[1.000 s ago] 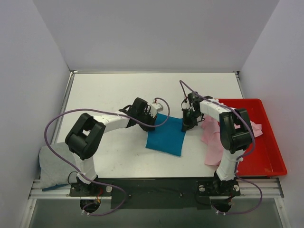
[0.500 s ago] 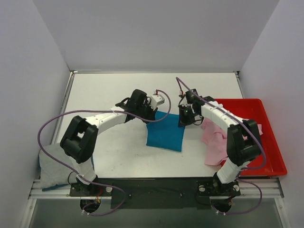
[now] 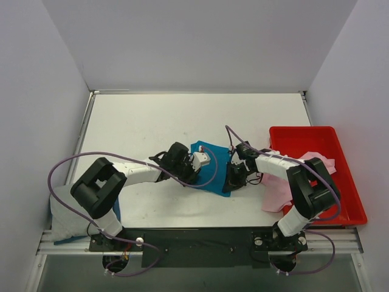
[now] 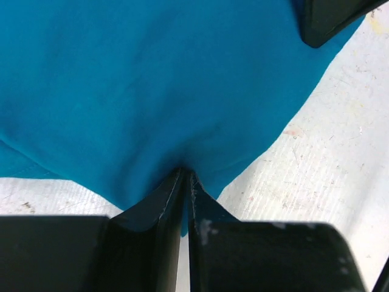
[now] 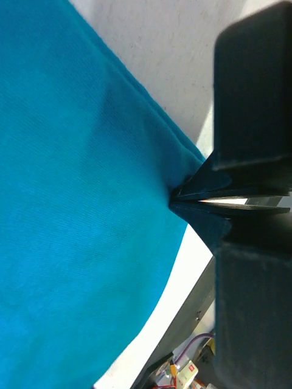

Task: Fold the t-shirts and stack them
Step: Smooth out wrinkles on the folded tshirt, then put the neatly folded tshirt into the corner of the board with the left arm

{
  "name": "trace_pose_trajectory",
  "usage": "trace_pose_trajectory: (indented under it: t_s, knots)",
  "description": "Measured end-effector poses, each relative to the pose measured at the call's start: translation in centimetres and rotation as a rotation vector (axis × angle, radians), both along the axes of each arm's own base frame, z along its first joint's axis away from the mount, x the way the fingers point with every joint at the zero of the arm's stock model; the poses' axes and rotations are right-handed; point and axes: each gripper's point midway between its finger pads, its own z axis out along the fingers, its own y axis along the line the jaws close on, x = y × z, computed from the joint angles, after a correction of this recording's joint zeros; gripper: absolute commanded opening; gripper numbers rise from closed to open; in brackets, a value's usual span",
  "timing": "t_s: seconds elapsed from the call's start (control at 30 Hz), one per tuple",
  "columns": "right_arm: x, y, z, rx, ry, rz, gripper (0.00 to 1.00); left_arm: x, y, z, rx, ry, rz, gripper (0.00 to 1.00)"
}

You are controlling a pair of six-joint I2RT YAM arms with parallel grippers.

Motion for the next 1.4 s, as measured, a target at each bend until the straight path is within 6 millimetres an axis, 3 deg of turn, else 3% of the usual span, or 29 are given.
trace_pose_trajectory:
  t_s: [0.23,0.3,0.4,0.47,0.53,0.57,0.63,0.7,0.8,0.93,1.1,1.17,1.3,1.4]
  knots:
    - [0.0,-0.2,0.1,-0.003,0.005,-0.015,0.0,-1.2,-0.1,-0.2,-0.016,-0.054,-0.023,0.22]
    - [0.1,-0.6,0.2,-0.031,0.003,-0.013,0.03,-1.7,0.0,0.2,-0.012,-0.053,-0.052,0.26]
    - [0.4,-1.2,0.6,-0.08,-0.01,-0.007,0.16,-2.0,0.7,2.1,-0.019,-0.044,-0.073,0.39]
    - [1.1,-1.3,1.5,-0.095,-0.038,-0.004,0.24,-0.6,1.1,4.4,-0.075,-0.027,-0.008,0.45]
    - [2.2,-1.3,2.8,-0.102,-0.087,-0.01,0.3,2.3,1.7,7.0,-0.145,0.005,0.149,0.47]
    - [2.9,-1.2,3.5,-0.103,-0.118,-0.015,0.38,3.9,1.8,8.2,-0.177,0.027,0.232,0.51]
    - [4.1,-1.2,4.9,-0.104,-0.177,-0.032,0.41,6.8,2.0,9.9,-0.228,0.057,0.389,0.55]
    - [4.8,-1.3,5.8,-0.111,-0.219,-0.045,0.45,8.2,1.8,10.6,-0.264,0.086,0.498,0.57]
    - [5.1,-2.0,6.1,-0.136,-0.238,-0.064,0.47,8.9,1.5,9.4,-0.273,0.187,0.664,0.7]
    - [5.1,-3.0,5.6,-0.171,-0.229,-0.089,0.47,9.3,1.9,5.6,-0.229,0.315,0.854,0.79]
    - [3.9,-4.0,4.2,-0.206,-0.193,-0.093,0.47,8.4,2.5,1.7,-0.177,0.423,0.985,0.8]
    - [3.2,-4.3,3.7,-0.215,-0.176,-0.092,0.47,8.0,2.2,0.7,-0.166,0.449,1.007,0.78]
    - [2.3,-5.0,3.6,-0.222,-0.164,-0.099,0.46,8.2,0.9,0.7,-0.232,0.465,1.017,0.73]
    - [2.6,-5.5,4.1,-0.216,-0.179,-0.122,0.46,8.3,0.0,0.7,-0.274,0.475,1.011,0.56]
